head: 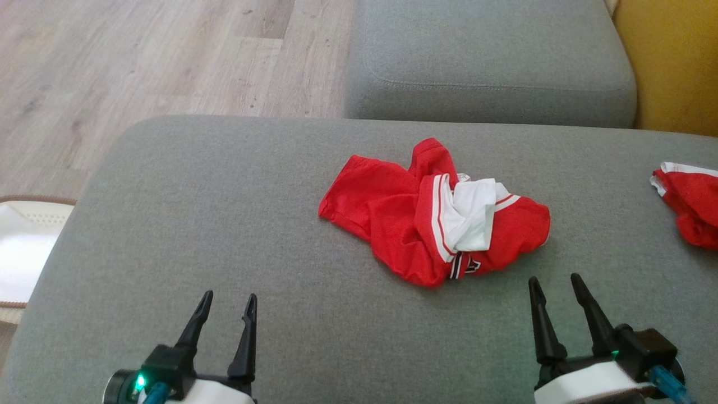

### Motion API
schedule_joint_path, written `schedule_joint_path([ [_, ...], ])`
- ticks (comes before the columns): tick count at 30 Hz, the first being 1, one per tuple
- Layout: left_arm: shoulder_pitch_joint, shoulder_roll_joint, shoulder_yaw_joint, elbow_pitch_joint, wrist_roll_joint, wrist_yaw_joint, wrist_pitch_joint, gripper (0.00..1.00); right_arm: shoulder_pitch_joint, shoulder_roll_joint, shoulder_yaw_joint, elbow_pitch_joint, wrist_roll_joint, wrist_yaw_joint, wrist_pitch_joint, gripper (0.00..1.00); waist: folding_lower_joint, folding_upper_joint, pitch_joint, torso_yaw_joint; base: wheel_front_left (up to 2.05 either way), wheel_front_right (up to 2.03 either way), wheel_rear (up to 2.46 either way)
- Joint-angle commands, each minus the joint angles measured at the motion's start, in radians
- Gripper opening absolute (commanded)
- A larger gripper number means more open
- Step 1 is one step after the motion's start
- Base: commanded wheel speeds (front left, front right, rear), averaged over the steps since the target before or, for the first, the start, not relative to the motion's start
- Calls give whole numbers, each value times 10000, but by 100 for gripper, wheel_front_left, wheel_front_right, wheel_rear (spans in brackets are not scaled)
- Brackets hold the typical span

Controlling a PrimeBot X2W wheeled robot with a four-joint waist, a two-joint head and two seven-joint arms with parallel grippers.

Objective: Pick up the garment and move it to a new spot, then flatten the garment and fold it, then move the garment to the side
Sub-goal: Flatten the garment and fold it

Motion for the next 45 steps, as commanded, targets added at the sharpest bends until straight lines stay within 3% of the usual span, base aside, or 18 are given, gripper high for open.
schedule_joint_path([
  [1,-325,-64,329,-277,93,-43,-93,100,-137,-51,261,-258,71,-9,-109,100,1,-1,-20,13,0,0,0],
  [20,-383,-102,322,-321,216,-78,-93,100,-164,-51,308,-282,38,-9,-109,100,1,-1,239,-122,0,0,0],
  [25,-874,-107,101,-172,47,-274,-93,100,-299,-51,334,-290,-82,-9,-109,100,1,-1,540,-332,0,0,0],
  [31,-2840,-108,-996,320,-16,-552,-93,100,-877,-51,506,-518,-407,-9,-109,100,1,-1,1704,-855,0,0,0],
  [36,-5320,-109,-2382,1766,-170,-641,-93,100,-1655,-51,615,-766,-671,-9,-109,100,1,-1,2901,-1357,0,0,0],
  [45,-9485,-110,-4694,5004,-2263,-497,521,100,-2542,-174,951,-944,-946,-9,-109,100,1,-1,4477,-2245,0,0,0],
])
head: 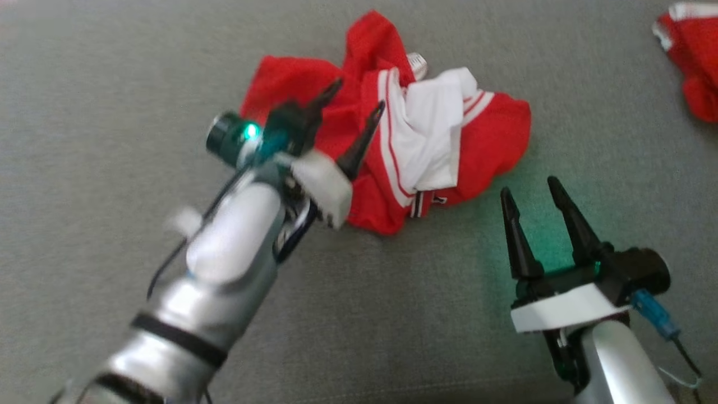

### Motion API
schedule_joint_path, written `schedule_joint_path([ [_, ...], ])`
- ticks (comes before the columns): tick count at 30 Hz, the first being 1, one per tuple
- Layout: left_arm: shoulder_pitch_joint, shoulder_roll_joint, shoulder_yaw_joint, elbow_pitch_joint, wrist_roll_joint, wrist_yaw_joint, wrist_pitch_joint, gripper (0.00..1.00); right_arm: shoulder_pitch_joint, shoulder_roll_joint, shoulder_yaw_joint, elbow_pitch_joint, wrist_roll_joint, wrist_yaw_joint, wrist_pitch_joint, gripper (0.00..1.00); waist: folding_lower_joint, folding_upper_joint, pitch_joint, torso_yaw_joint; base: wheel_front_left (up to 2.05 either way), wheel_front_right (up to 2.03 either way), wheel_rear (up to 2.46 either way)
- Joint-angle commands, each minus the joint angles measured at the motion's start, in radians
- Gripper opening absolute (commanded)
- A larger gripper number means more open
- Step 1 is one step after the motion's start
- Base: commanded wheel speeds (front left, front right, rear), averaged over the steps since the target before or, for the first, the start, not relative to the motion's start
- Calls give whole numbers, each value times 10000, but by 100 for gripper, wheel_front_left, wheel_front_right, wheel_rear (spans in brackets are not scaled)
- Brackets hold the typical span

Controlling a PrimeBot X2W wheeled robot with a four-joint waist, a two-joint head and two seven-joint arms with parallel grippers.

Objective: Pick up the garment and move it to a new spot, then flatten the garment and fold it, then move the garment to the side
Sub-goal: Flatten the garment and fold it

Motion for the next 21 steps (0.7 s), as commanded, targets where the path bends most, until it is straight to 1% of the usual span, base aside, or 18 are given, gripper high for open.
schedule_joint_path([
  [1,-728,84,8,145,-250,157,268,100,-406,-130,260,-369,-53,-9,-107,100,-3,0,735,-627,0,0,0],
  [4,-1501,84,-505,913,-770,404,629,100,-570,-133,264,-400,-58,-9,-107,100,-3,0,1056,-846,0,0,0],
  [8,-2186,84,-1070,1874,-1154,673,981,100,-696,-120,195,-430,-50,-9,-107,100,-3,0,1333,-1031,0,0,0],
  [11,-2467,84,-1449,2482,-1297,631,1112,100,-723,-103,140,-455,-49,-9,-107,100,-3,0,1427,-1077,0,0,0],
  [12,-2467,84,-1449,2482,-1297,631,1112,100,-723,-103,140,-455,-49,-9,-107,100,-3,0,1427,-1077,0,0,0],
  [13,-2529,84,-1551,2602,-1361,583,1071,41,-724,-96,123,-459,-48,-9,-107,100,-3,0,1436,-1080,0,0,0],
  [14,-2590,84,-1657,2699,-1389,580,981,0,-723,-89,108,-452,-48,-9,-107,100,-3,0,1429,-1077,0,0,0],
  [17,-2699,84,-1938,2794,-1547,557,654,0,-718,-65,112,-360,-22,-9,-107,100,-3,0,1280,-1065,0,0,0],
  [21,-3003,84,-2332,2282,-1789,665,208,0,-701,-32,177,-234,84,-9,-107,100,-3,0,885,-1105,0,0,0],
])
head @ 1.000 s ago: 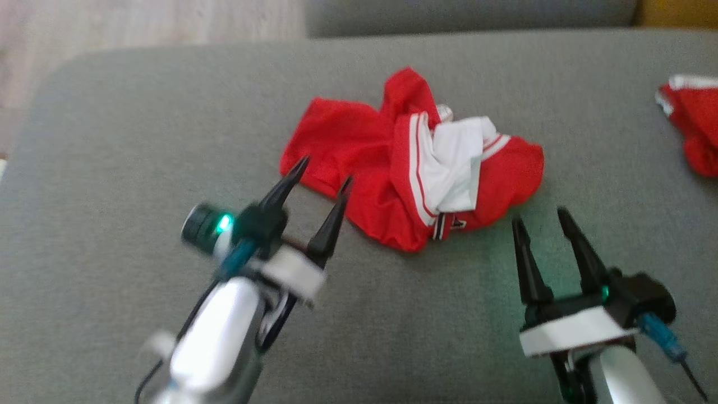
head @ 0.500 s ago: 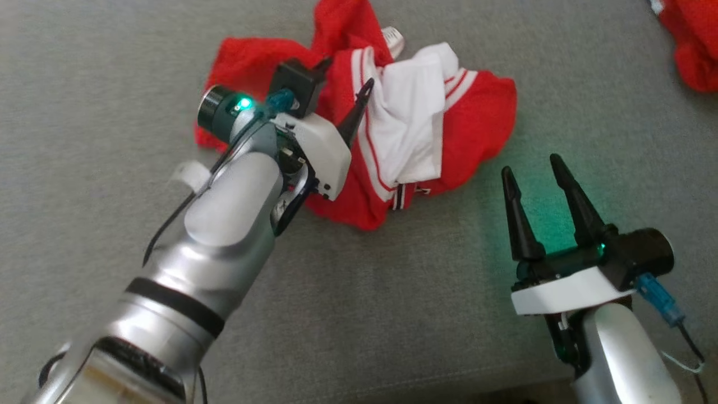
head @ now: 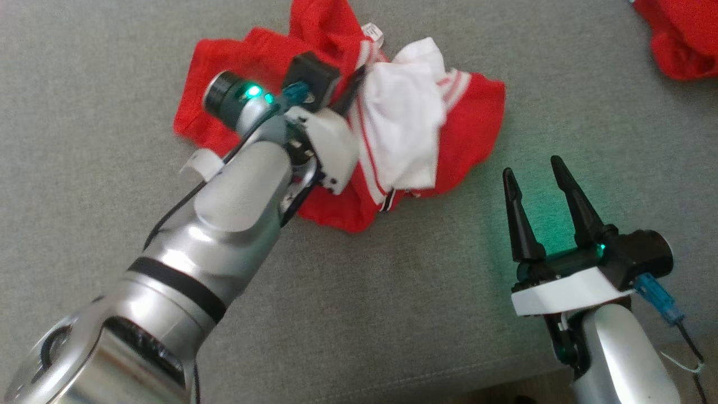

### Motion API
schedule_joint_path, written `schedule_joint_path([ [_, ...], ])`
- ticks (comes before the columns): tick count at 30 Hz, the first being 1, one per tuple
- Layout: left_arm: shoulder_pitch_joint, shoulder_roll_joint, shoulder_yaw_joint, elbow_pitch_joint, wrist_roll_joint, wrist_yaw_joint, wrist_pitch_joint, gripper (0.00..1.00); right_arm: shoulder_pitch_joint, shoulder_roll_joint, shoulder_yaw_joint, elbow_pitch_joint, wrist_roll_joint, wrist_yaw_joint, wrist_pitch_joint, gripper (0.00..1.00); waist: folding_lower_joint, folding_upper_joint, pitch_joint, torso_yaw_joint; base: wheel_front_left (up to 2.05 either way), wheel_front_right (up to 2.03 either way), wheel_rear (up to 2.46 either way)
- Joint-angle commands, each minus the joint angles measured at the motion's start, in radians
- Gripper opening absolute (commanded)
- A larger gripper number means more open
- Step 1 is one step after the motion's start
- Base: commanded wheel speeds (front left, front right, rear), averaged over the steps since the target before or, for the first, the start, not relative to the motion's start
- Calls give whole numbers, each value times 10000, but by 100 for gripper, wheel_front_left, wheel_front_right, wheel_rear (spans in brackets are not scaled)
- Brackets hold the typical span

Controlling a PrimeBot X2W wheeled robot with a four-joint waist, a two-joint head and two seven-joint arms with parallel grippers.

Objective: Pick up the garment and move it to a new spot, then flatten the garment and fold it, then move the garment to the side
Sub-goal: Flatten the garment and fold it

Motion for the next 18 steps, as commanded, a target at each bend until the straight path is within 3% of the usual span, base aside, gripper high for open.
schedule_joint_path([
  [1,-669,141,123,-429,-60,49,-95,0,-138,-4,234,-255,93,-9,-107,100,0,0,-208,-46,0,0,0],
  [7,-1778,141,-311,-1990,-821,-134,460,0,-23,17,480,-146,505,-9,-107,100,0,0,-925,-348,0,0,0],
  [10,-2971,141,-57,-2801,-1583,-165,925,0,58,19,773,-84,907,-9,-107,100,0,0,-1351,-696,0,0,0],
  [15,-4281,141,1075,-2859,-2781,456,656,0,300,20,843,11,1130,-9,-107,100,0,0,-1875,-898,0,0,0],
  [18,-4090,141,1743,-2563,-3669,754,472,0,449,21,753,23,1110,-9,-107,100,0,0,-2115,-824,0,0,0],
])
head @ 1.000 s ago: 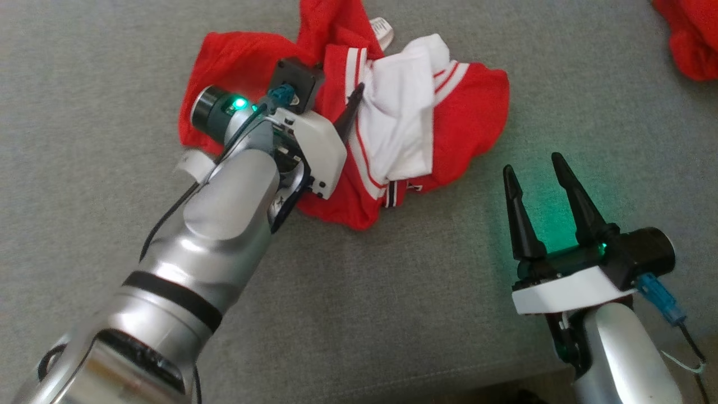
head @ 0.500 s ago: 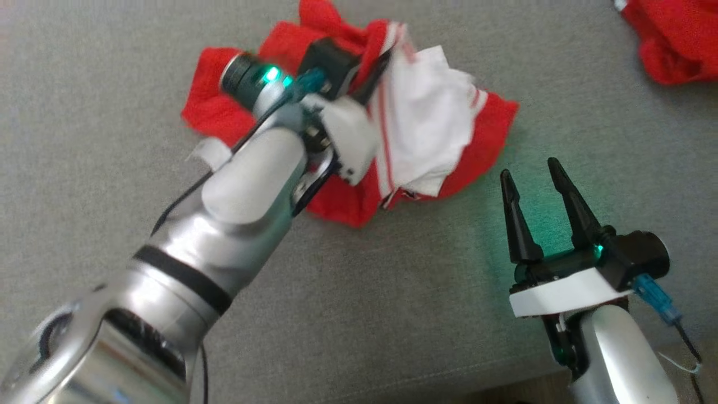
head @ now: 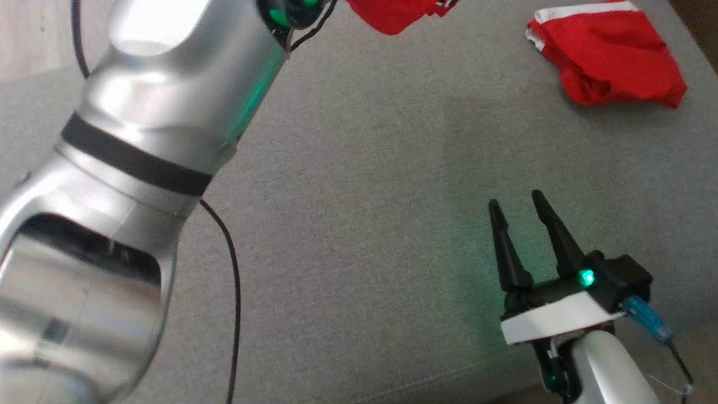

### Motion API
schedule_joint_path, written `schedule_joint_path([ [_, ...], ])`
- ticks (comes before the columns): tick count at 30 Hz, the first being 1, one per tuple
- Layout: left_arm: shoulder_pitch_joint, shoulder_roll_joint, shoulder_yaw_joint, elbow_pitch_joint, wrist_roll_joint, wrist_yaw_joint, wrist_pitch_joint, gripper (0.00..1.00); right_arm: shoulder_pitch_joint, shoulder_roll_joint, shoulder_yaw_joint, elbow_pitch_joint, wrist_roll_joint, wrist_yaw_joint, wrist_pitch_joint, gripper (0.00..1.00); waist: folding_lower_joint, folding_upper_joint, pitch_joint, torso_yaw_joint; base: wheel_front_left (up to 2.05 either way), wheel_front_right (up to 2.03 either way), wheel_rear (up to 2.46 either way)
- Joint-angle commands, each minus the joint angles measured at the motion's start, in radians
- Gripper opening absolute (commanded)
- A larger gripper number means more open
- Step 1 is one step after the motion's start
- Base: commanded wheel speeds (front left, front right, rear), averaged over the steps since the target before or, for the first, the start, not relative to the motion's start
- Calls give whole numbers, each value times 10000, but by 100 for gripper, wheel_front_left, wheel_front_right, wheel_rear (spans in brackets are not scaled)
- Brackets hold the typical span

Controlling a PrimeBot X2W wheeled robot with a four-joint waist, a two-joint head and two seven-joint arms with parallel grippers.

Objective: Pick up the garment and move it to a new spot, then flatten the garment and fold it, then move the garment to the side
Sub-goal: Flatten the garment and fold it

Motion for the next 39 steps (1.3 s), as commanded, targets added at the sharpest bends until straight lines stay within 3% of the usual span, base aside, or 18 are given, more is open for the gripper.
schedule_joint_path([
  [1,273,229,410,-8,-475,38,-82,0,10,-2,66,-296,-3,-9,-107,100,0,0,-251,106,0,0,0],
  [9,4955,269,382,563,-1277,-472,-1247,0,308,-2,-411,-456,-483,-9,-107,100,0,0,-179,1014,0,0,0],
  [15,7685,466,1077,317,284,-283,-1346,0,310,-2,-613,-514,-775,-9,-107,100,0,0,-18,1466,0,0,0],
  [16,8051,514,1334,45,636,-111,-1347,28,319,-1,-650,-530,-798,-9,-107,100,0,0,-3,1521,0,0,0],
  [17,8384,598,1534,-264,1061,95,-1347,43,333,-1,-676,-544,-815,-9,-107,100,0,0,10,1572,0,0,0],
  [18,8707,710,1644,-580,1513,280,-1348,100,350,-1,-667,-549,-832,-9,-107,100,0,0,17,1595,0,0,0],
  [22,9558,1328,1603,-1964,3231,1080,-1349,100,430,-1,-668,-587,-804,-9,-107,100,0,0,128,1672,0,0,0],
  [25,9448,1811,984,-2848,4439,1284,-1322,100,423,-1,-602,-577,-774,-9,-107,100,0,0,267,1681,0,0,0],
  [31,7852,1771,-186,-3343,5437,499,26,100,130,-1,-374,-518,-741,-9,-107,100,0,0,618,1426,0,0,0],
  [39,6094,1071,-864,-1540,5418,-605,2037,100,-102,-1,-360,-496,-800,-9,-107,100,0,0,1041,957,0,0,0],
])
